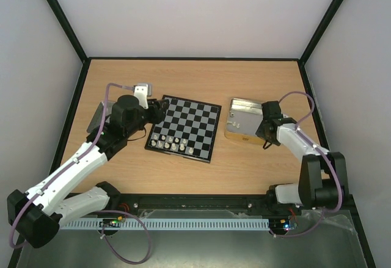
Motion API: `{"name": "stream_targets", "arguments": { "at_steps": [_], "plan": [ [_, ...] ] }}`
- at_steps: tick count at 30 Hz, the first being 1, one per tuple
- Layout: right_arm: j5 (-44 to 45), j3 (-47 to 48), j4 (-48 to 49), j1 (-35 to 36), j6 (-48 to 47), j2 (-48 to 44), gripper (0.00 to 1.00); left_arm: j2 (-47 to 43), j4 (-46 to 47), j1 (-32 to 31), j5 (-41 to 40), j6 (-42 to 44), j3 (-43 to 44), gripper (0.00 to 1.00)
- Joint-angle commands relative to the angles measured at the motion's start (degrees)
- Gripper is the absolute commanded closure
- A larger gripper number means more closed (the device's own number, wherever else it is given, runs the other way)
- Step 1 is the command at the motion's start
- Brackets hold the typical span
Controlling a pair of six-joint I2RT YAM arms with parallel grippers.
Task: Set up the chess pieces on the board
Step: Adjust the storage box at the center of the board, then pick up the chess piece from the storage box.
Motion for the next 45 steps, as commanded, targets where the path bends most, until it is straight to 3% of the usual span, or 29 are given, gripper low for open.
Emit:
{"name": "stream_targets", "arguments": {
  "at_steps": [1, 4, 8, 12, 17, 22, 30, 36, 45],
  "plan": [
    [-0.88, -3.50, 0.51, 1.21, 6.30, -4.96, 0.88, 0.35, 1.91, 0.36, 0.52, -0.08, 0.03, 0.46],
    [-2.77, -5.29, 0.00, 2.53, 8.34, -7.24, 0.85, 0.18, 1.98, 0.36, 0.51, -0.21, -0.05, 0.46],
    [-0.88, -5.59, -1.45, 3.95, 10.10, -10.56, 0.70, -0.26, 1.84, 0.37, 0.28, -0.38, -0.31, 0.46],
    [2.45, -1.30, -3.79, 5.33, 8.13, -10.66, 0.67, -0.35, 1.70, 0.49, -0.01, -0.46, -0.15, 0.46],
    [2.17, 5.68, -3.23, 9.20, 2.73, -6.38, 0.65, -1.17, 2.17, 0.45, -2.20, -0.63, -0.48, 0.46],
    [-6.18, 9.87, 1.68, 10.75, -2.35, 2.14, 0.61, -1.39, 2.70, 0.70, -3.97, -0.45, -1.03, 0.46],
    [-12.10, 12.94, 5.31, 13.33, -5.58, 14.48, 0.62, -0.26, 3.30, 1.35, -4.23, -0.13, -1.23, 0.46],
    [-9.72, 14.35, 5.23, 14.16, -5.75, 18.41, 0.65, 0.76, 3.57, 1.81, -3.96, -0.06, -1.12, 0.46],
    [-4.60, 15.45, 5.21, 14.71, -6.04, 21.51, 0.81, 1.23, 3.87, 2.22, -3.21, -0.22, -1.12, 0.46]
  ]
}}
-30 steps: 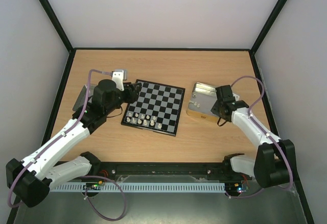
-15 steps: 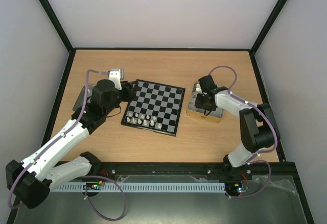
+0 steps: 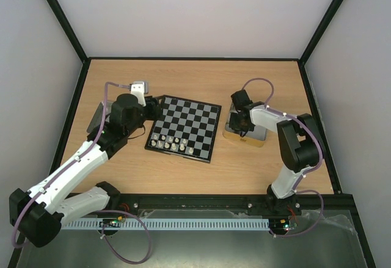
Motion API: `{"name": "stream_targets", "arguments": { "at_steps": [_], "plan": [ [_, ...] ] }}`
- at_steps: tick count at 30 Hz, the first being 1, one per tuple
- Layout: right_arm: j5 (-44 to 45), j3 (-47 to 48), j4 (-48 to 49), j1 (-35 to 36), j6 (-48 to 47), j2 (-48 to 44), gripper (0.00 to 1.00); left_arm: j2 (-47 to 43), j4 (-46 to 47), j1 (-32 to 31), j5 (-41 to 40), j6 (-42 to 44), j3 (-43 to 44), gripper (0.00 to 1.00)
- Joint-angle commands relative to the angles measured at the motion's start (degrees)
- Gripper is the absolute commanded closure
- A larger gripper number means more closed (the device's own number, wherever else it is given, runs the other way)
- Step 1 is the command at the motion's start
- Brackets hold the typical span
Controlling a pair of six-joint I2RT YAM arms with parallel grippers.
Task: Set up the chess pieces on the board
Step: Pick up the chess piece from the storage box, then place the chess piece on the chessboard.
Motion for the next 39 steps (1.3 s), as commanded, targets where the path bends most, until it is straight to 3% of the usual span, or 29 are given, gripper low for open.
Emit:
{"name": "stream_targets", "arguments": {
  "at_steps": [1, 5, 14, 21, 29, 39],
  "plan": [
    [4.13, 1.42, 0.31, 0.58, -0.67, 1.51, 0.84, 0.19, 1.61, 0.39, 0.24, 0.03, -0.61, 0.46],
    [5.77, 1.67, 0.36, 1.09, -0.86, 1.05, 0.91, 0.01, 1.50, 0.45, 0.33, -0.06, -0.48, 0.46],
    [9.84, 1.50, 0.54, 1.35, -0.26, -5.21, 0.95, -0.80, 1.18, 0.56, -0.55, -0.16, -0.35, 0.46],
    [4.86, 2.03, 0.19, 2.40, -0.73, -10.01, 0.95, -1.43, 0.58, 0.82, -2.97, -0.70, -0.11, 0.46],
    [2.61, 6.29, -2.24, 13.60, -0.08, -9.51, 0.94, -1.75, -1.03, 1.24, -4.97, -1.39, 0.56, 0.46],
    [-0.44, 8.71, -1.78, 26.89, 0.84, -1.29, 0.94, -2.07, -2.10, 2.02, -6.13, -2.39, 0.31, 0.46]
  ]
}}
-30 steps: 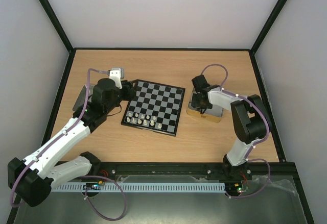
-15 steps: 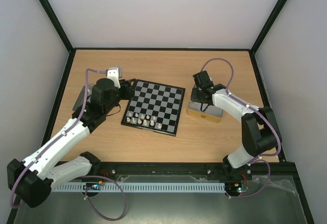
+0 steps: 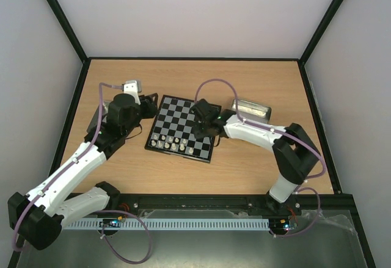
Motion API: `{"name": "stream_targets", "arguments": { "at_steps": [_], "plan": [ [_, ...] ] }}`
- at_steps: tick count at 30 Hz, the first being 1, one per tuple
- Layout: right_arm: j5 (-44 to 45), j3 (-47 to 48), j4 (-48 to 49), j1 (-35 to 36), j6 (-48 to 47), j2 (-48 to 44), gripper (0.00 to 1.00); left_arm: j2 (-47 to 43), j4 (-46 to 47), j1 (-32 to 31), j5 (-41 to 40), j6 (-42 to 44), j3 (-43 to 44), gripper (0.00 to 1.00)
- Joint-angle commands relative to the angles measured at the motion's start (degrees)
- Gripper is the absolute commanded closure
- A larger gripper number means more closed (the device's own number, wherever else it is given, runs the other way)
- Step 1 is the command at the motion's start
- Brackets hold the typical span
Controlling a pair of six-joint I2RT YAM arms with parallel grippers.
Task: Set up the chess pieces on the board
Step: Place the chess piece on the chessboard.
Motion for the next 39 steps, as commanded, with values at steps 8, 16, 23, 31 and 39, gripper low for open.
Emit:
{"name": "stream_targets", "arguments": {
  "at_steps": [8, 16, 23, 31, 39],
  "plan": [
    [-5.90, 3.79, -2.43, 4.80, -0.11, 8.93, 0.93, -1.42, -0.58, 0.90, -0.41, -0.75, -0.33, 0.45],
    [-7.65, 4.30, -3.41, 5.94, -0.60, 11.10, 0.93, -1.69, -0.47, 1.34, 0.07, -0.86, -0.83, 0.45],
    [-8.88, 3.65, -4.69, 6.71, -1.46, 10.80, 0.92, -1.64, -0.40, 1.61, 0.46, -1.07, -1.10, 0.46],
    [-4.97, 4.46, -4.50, 6.71, -0.38, 11.71, 0.85, -1.61, -0.14, 1.90, 0.99, -1.28, -1.14, 0.46],
    [-5.16, 5.01, -4.25, 6.79, -0.41, 12.40, 0.81, -1.49, -0.15, 2.05, 1.38, -1.28, -1.17, 0.46]
  ]
}}
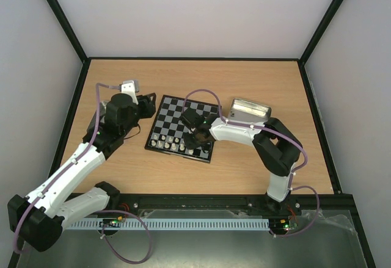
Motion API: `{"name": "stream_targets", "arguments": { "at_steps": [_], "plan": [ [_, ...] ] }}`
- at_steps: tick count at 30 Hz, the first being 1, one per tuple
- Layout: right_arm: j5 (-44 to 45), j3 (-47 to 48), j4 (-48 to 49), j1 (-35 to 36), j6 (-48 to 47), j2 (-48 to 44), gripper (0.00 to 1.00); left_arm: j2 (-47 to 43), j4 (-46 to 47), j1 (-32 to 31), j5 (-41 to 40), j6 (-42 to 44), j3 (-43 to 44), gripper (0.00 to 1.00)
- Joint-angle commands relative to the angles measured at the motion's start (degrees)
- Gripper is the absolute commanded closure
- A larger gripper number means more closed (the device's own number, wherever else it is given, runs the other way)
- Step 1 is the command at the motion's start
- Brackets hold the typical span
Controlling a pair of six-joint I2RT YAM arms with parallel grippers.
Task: Set up the chess pieces on the board
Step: Place the chess piece on the chessboard.
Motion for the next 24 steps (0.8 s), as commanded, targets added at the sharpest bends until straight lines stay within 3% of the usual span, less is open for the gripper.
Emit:
{"name": "stream_targets", "arguments": {
  "at_steps": [1, 12, 17, 24],
  "plan": [
    [1.52, 1.50, -1.46, 0.21, 0.09, 1.16, 0.80, -0.82, 0.26, 0.39, 0.48, -0.36, -0.82, 0.46],
    [5.90, 3.53, -2.09, 0.20, 3.89, -5.38, 0.71, -0.82, 0.45, 0.65, 1.42, -0.30, -0.66, 0.46],
    [12.55, 3.05, -1.31, -0.38, 5.76, -9.94, 0.68, -1.21, 0.27, 0.82, 1.44, -0.34, -0.68, 0.46],
    [22.73, -2.52, -0.02, -9.47, 9.54, -16.93, 0.65, -1.44, -0.01, 0.92, 1.82, -0.27, -0.49, 0.45]
  ]
}}
